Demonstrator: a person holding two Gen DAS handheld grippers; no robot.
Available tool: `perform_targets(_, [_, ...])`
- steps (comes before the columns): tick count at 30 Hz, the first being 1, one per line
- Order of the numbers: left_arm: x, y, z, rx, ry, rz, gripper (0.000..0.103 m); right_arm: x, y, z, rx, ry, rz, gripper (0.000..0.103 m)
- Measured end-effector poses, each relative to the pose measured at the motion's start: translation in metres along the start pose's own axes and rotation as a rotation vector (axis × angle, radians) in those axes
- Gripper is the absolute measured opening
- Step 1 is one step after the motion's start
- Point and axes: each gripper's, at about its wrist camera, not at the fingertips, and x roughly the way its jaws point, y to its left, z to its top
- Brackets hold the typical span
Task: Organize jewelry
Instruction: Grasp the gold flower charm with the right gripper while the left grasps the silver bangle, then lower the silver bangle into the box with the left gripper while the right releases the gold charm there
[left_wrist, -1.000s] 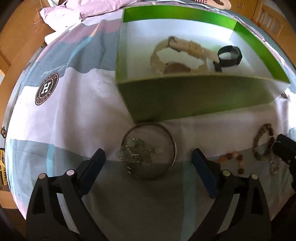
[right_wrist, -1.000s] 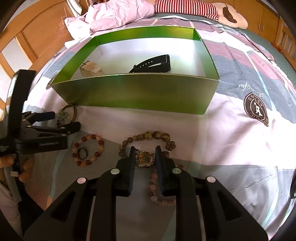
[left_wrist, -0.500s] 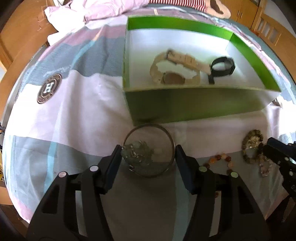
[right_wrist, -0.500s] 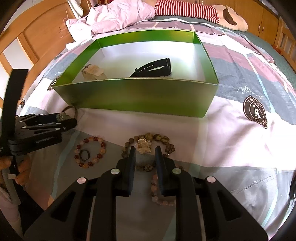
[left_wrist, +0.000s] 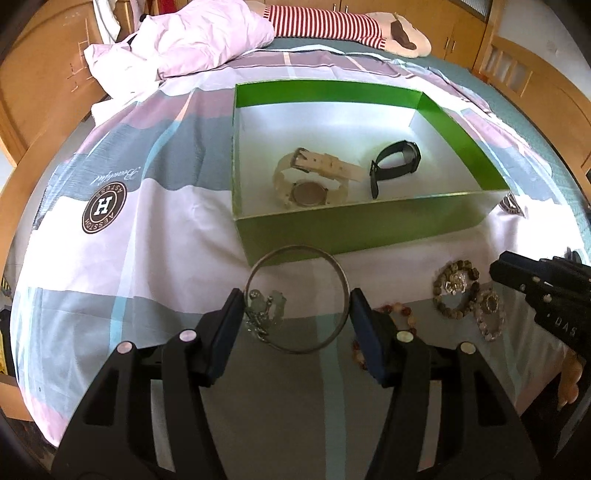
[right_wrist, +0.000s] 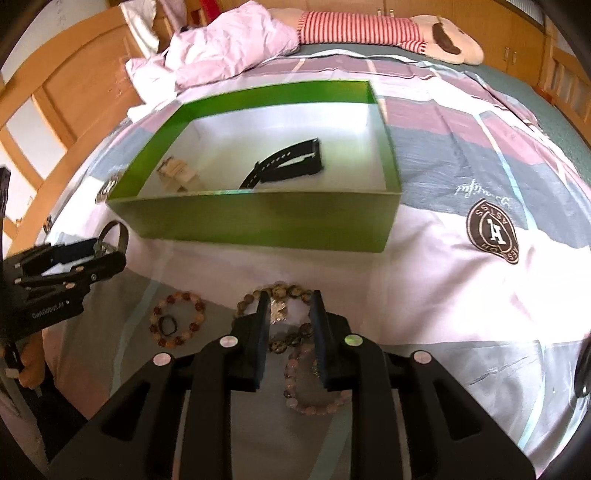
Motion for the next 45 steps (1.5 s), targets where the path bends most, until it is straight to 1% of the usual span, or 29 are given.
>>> perform_targets(2, [0.001, -0.004, -0.002, 0.016, 0.004, -0.004, 0.058, 0.009, 0.012, -0.004, -0.046, 0.018, -0.004, 0.029])
perform_targets(5, [0.004, -0.012, -0.005, 0.043, 0.011, -0.010, 0.059, 0.024, 0.026, -0.007, -0.107, 0.046, -0.036, 0.029])
perform_targets(8, [0.005, -0.018, -0.008, 0.063, 0.016, -0.015, 0.059, 0.038, 0.027, -0.007, -0.114, 0.071, -0.067, 0.029])
perform_targets(9, [0.005, -0.019, -0.008, 0.069, 0.017, -0.016, 0.059, 0.040, 0.027, -0.007, -0.113, 0.072, -0.067, 0.027])
perform_targets(10, [0.005, -0.020, -0.009, 0.073, 0.017, -0.016, 0.059, 0.041, 0.027, -0.007, -0.114, 0.072, -0.065, 0.021])
perform_targets(11, [0.005, -0.021, -0.009, 0.075, 0.016, -0.016, 0.059, 0.041, 0.028, -0.007, -0.120, 0.064, -0.064, 0.019])
perform_targets(17, [-0.008, -0.019, -0.007, 0.061, -0.015, -0.018, 0.059, 0.021, 0.031, -0.003, -0.127, 0.008, -0.033, 0.019])
perform_targets(19, [-0.021, -0.018, -0.004, 0.054, -0.049, -0.018, 0.059, 0.004, 0.034, -0.003, -0.128, -0.028, -0.026, 0.019])
perform_targets(20, [-0.031, -0.018, -0.003, 0.051, -0.079, -0.011, 0.058, -0.010, 0.037, -0.003, -0.131, -0.066, -0.020, 0.019])
perform_targets(21, [-0.039, -0.019, -0.002, 0.051, -0.104, -0.004, 0.059, -0.034, 0.042, -0.003, -0.133, -0.141, -0.015, 0.019])
perform_targets(22, [-0.051, -0.021, -0.001, 0.053, -0.140, 0.003, 0.059, -0.047, 0.044, -0.003, -0.125, -0.186, -0.008, 0.019])
perform_targets(24, [-0.067, -0.025, 0.002, 0.061, -0.187, 0.006, 0.059, -0.068, 0.045, 0.000, -0.122, -0.255, -0.008, 0.019])
perform_targets(26, [-0.081, -0.028, 0.013, 0.073, -0.216, -0.013, 0.059, -0.084, 0.043, 0.010, -0.115, -0.309, -0.014, 0.019])
perform_targets(27, [-0.086, -0.028, 0.019, 0.072, -0.228, -0.024, 0.059, -0.095, 0.041, 0.019, -0.104, -0.344, -0.004, 0.019])
perform_targets(30, [-0.094, -0.028, 0.043, 0.059, -0.248, -0.047, 0.059, -0.107, 0.032, 0.045, -0.074, -0.376, 0.033, 0.019])
perform_targets(32, [-0.089, -0.030, 0.065, 0.067, -0.254, -0.046, 0.059, -0.102, 0.027, 0.068, -0.073, -0.389, 0.024, 0.019])
perform_targets(33, [-0.086, -0.031, 0.072, 0.068, -0.251, -0.048, 0.059, -0.093, 0.023, 0.078, -0.071, -0.377, 0.015, 0.019])
perform_targets(35, [-0.068, -0.032, 0.089, 0.051, -0.228, -0.051, 0.059, -0.073, 0.013, 0.091, -0.052, -0.340, 0.008, 0.019])
perform_targets(36, [-0.054, -0.031, 0.099, 0.038, -0.204, -0.051, 0.059, -0.061, 0.008, 0.096, -0.035, -0.320, 0.007, 0.019])
perform_targets(38, [-0.030, -0.030, 0.108, 0.020, -0.171, -0.041, 0.059, -0.032, -0.005, 0.103, 0.009, -0.273, 0.003, 0.019])
perform_targets(39, [-0.011, -0.029, 0.112, 0.008, -0.137, -0.036, 0.059, -0.015, -0.013, 0.104, 0.033, -0.237, -0.002, 0.019])
perform_targets(41, [0.013, -0.028, 0.114, -0.005, -0.085, -0.038, 0.059, 0.008, -0.020, 0.103, 0.051, -0.186, -0.023, 0.019])
perform_targets(43, [0.032, -0.026, 0.113, -0.013, -0.051, -0.043, 0.059, 0.027, -0.027, 0.102, 0.074, -0.138, -0.038, 0.019])
perform_targets(45, [0.044, -0.026, 0.112, -0.011, -0.041, -0.028, 0.059, 0.038, -0.026, 0.099, 0.075, -0.106, -0.043, 0.020])
